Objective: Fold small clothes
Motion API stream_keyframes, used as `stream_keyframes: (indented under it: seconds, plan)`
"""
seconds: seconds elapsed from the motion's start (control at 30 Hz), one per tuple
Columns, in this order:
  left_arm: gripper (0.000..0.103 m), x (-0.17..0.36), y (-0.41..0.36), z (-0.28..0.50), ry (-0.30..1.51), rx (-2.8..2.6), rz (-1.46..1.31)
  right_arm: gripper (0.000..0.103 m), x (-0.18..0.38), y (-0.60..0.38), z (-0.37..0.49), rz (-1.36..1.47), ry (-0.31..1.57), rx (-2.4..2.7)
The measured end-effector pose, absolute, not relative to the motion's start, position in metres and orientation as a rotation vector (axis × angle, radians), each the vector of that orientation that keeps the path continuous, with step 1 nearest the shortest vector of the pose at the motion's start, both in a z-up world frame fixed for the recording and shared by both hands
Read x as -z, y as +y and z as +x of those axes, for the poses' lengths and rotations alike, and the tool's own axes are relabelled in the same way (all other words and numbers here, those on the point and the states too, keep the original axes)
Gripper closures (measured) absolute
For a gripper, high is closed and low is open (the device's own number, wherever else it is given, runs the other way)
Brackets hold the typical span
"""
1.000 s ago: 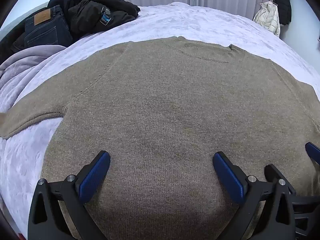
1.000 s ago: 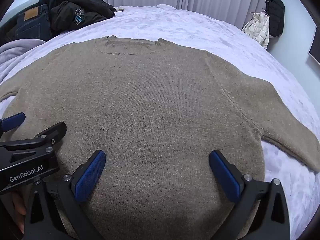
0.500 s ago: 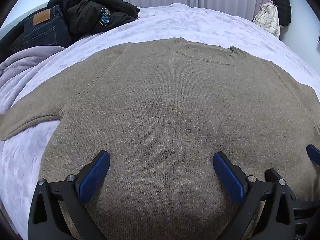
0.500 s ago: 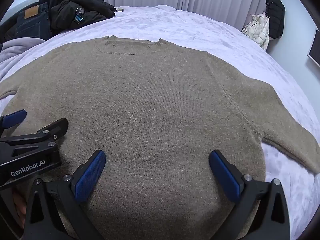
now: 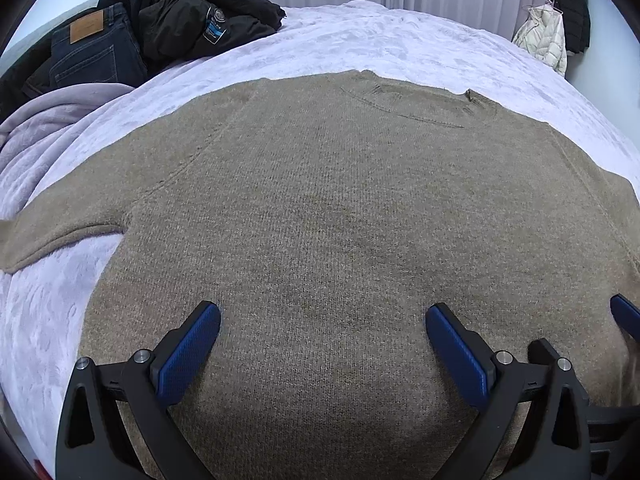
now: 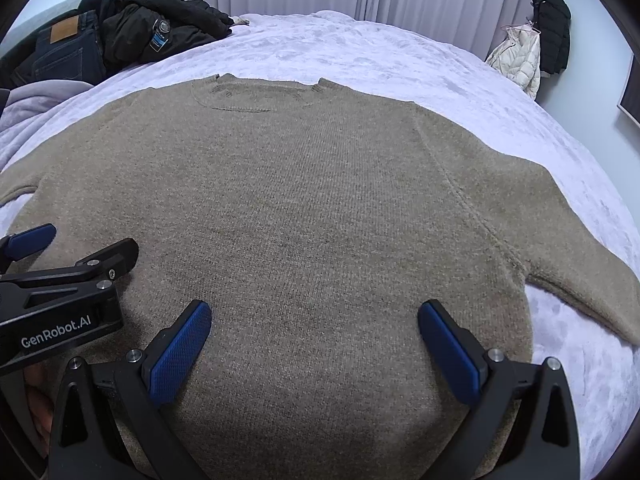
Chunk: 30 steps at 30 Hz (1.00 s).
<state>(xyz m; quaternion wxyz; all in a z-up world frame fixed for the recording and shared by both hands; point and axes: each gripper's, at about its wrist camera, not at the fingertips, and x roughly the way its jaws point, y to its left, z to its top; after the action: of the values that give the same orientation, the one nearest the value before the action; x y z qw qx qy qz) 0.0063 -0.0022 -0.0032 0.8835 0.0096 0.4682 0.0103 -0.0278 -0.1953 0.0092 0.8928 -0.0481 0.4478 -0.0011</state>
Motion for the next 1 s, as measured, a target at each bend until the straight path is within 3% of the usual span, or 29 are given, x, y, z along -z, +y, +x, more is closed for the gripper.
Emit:
stream_keyframes:
  seconds: [0.53,0.73,1.0]
  plan:
    - [0.0,-0.001,-0.009,0.007,0.985,-0.058,0.067,0.0,-0.01,-0.197,-0.027,-0.097,0.937,-0.003]
    - [0.0,-0.028,-0.012,0.004,0.979,-0.063,-0.017,0.0,-0.022,-0.204,-0.021,-0.057,0.989,-0.045]
    - [0.0,-0.063,-0.07,0.014,0.961,0.018,0.056,0.0,-0.058,-0.247,-0.038,0.002,0.887,0.012]
